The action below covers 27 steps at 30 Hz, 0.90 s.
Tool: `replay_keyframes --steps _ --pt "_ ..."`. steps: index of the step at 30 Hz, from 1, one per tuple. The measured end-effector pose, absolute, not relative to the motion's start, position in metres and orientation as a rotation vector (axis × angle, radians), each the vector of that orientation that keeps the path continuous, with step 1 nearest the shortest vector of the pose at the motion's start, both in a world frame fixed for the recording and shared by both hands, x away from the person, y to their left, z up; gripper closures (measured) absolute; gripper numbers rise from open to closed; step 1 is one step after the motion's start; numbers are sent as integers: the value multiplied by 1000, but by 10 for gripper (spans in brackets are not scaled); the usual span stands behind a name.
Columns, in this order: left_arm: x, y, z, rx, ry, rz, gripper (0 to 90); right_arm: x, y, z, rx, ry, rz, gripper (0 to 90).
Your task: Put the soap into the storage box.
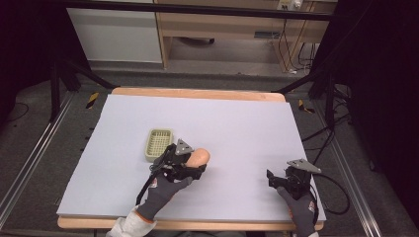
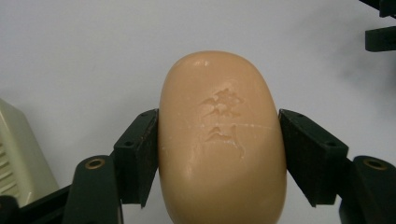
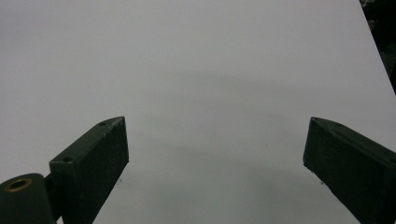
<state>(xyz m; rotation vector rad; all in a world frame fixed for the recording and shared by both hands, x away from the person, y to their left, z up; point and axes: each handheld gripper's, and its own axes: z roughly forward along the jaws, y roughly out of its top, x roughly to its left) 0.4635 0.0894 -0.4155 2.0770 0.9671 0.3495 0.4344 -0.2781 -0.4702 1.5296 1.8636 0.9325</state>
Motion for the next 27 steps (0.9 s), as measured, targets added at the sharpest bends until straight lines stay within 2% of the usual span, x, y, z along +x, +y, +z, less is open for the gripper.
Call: replay_keyframes --steps 27 --pt "483 141 -400 2004 1078 407 319 435 -277 -471 1520 1856 926 72"
